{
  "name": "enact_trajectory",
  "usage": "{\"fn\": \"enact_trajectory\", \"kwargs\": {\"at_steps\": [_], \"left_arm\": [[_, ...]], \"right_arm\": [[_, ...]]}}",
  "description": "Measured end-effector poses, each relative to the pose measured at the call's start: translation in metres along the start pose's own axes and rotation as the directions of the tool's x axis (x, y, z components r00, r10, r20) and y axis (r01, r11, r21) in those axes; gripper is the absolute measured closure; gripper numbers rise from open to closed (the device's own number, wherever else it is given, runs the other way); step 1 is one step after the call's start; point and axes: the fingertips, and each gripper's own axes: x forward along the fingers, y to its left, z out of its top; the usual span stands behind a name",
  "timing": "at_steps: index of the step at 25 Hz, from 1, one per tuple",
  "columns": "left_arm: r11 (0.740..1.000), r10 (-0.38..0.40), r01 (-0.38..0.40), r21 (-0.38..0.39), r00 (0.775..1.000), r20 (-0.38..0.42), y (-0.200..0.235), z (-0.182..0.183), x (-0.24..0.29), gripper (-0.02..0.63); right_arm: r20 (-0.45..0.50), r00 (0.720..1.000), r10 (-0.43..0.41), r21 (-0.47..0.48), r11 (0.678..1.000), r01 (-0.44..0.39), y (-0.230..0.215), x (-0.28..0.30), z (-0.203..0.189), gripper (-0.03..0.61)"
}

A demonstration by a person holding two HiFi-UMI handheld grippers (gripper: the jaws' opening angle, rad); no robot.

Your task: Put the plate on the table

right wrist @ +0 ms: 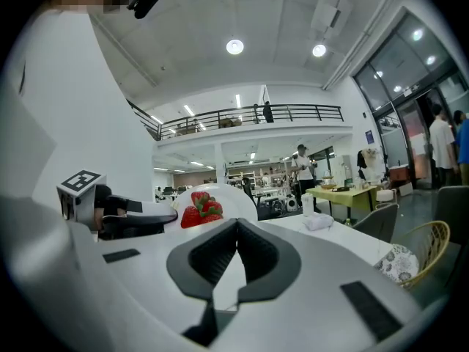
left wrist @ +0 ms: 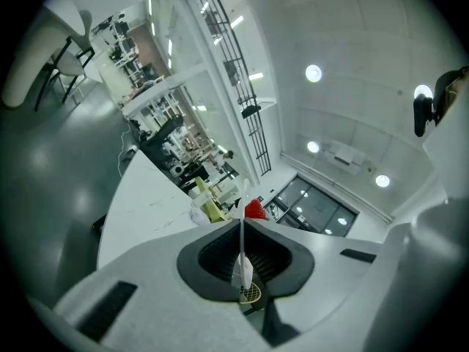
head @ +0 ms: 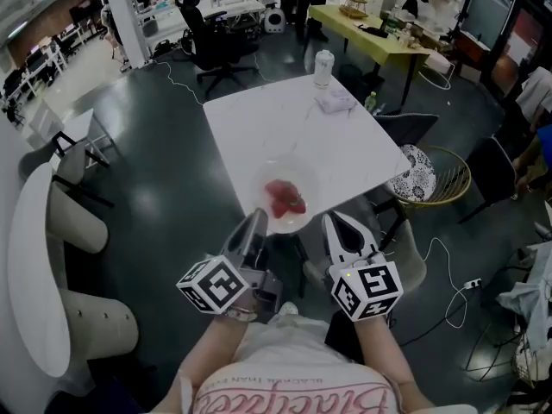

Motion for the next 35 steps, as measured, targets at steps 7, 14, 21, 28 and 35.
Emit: {"fn": "enact_trajectory", "kwargs": {"at_steps": [7, 14, 21, 28, 35], "left_arm": [[0.999, 0.028, -0.028, -0.02, 1.0, -0.009, 0.022, 0.004, 0.045, 0.6], [0.997, 0.044, -0.047, -0.06, 0.998, -0.046, 0.045, 0.006, 0.091, 0.6], [0.994, 0.067, -0.079, -0.076, 0.986, -0.154, 0.092, 0.001, 0.153, 0.6], [0.985, 0.137, -0.162, -0.063, 0.947, -0.29, 0.159, -0.017, 0.208, 0.6], [0.979, 0.176, -0.201, -0.018, 0.892, -0.417, 0.215, -0.042, 0.263, 0.6]], "right_arm": [[-0.016, 1.0, 0.01, 0.003, 1.0, -0.01, -0.031, 0.043, -0.002, 0.575], [-0.053, 0.999, 0.001, 0.021, 1.0, 0.0, -0.058, 0.079, -0.012, 0.575], [-0.103, 0.993, -0.05, 0.053, 0.997, 0.056, -0.097, 0.133, -0.03, 0.575], [-0.2, 0.977, -0.07, 0.072, 0.994, 0.086, -0.123, 0.186, -0.068, 0.575], [-0.267, 0.959, -0.099, 0.075, 0.99, 0.123, -0.15, 0.228, -0.1, 0.575]]}}
